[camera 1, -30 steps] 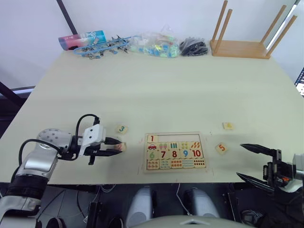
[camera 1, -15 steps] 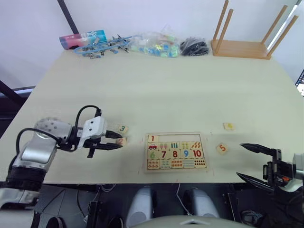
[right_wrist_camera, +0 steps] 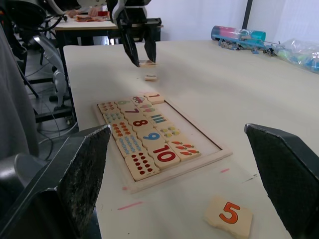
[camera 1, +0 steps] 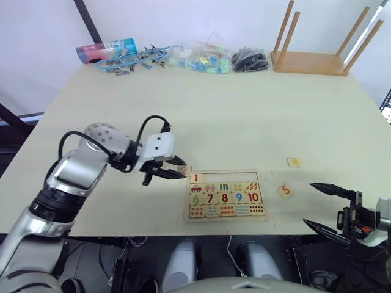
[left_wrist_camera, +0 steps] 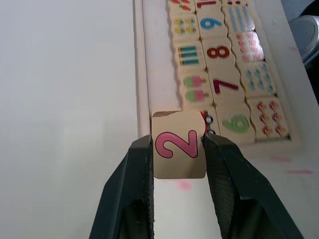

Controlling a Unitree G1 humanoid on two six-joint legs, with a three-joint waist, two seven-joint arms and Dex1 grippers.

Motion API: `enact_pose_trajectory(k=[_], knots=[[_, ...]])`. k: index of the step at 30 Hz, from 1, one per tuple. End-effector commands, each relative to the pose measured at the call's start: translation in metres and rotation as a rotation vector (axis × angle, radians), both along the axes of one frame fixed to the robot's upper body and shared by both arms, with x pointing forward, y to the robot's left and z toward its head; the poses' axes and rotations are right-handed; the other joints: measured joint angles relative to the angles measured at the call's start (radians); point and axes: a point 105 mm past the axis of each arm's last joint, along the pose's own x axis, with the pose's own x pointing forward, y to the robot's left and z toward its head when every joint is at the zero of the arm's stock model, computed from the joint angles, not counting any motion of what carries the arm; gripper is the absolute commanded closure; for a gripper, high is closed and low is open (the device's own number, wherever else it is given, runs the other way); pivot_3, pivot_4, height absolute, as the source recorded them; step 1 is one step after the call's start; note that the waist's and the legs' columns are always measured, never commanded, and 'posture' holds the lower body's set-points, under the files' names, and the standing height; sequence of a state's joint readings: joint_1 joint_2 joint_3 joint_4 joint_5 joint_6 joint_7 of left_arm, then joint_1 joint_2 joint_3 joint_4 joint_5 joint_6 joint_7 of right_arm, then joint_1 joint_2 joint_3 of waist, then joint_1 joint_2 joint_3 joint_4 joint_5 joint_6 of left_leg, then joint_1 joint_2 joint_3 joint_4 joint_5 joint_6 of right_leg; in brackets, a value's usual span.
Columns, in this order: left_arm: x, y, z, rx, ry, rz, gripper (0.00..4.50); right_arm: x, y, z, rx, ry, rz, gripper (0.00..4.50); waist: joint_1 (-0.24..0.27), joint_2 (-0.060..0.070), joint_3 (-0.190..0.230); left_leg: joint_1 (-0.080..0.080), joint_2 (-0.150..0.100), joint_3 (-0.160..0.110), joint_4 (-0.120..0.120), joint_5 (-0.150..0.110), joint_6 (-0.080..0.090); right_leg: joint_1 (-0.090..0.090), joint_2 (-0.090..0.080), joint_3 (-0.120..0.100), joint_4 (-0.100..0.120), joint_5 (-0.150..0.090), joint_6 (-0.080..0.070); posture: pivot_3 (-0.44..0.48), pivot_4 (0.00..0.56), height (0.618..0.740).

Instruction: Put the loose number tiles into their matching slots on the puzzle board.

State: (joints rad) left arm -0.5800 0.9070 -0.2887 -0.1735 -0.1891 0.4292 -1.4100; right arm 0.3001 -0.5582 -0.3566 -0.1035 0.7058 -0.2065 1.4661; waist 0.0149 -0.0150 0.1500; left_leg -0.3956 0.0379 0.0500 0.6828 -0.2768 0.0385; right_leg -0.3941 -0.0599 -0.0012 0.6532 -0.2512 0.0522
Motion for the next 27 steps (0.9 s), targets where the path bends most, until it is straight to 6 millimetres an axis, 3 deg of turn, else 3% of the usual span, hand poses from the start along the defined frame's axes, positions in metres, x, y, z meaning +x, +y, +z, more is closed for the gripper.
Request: enact_pose_trajectory(k=[1, 7, 27], knots=[[0.0, -0.023, 0.009, 0.051, -0.015, -0.025, 3.55, 0.0, 0.002, 0.006, -0.004, -0.046, -0.001, 0.0, 0.0, 0.0, 0.0, 0.0, 0.0, 0.0, 0.0, 0.0, 0.0, 0.0, 0.0, 0.0, 0.0, 0.0, 0.0, 0.0, 0.15, 0.737], [0.004, -0.042, 0.006, 0.166, -0.036, -0.031, 3.55, 0.002, 0.004, 0.005, 0.0, -0.053, -0.003, 0.0, 0.0, 0.0, 0.0, -0.001, 0.0, -0.002, 0.001, 0.0, 0.0, 0.0, 0.012, 0.017, -0.001, 0.0, 0.0, 0.0, 0.15, 0.737], [0.008, -0.067, -0.014, 0.292, -0.034, -0.003, 3.55, 0.003, 0.005, 0.001, 0.006, -0.061, -0.006, 0.0, 0.0, 0.0, 0.0, -0.001, -0.001, -0.001, 0.001, 0.0, 0.0, 0.0, 0.014, 0.021, 0.0, -0.001, 0.0, 0.0, 0.15, 0.737]])
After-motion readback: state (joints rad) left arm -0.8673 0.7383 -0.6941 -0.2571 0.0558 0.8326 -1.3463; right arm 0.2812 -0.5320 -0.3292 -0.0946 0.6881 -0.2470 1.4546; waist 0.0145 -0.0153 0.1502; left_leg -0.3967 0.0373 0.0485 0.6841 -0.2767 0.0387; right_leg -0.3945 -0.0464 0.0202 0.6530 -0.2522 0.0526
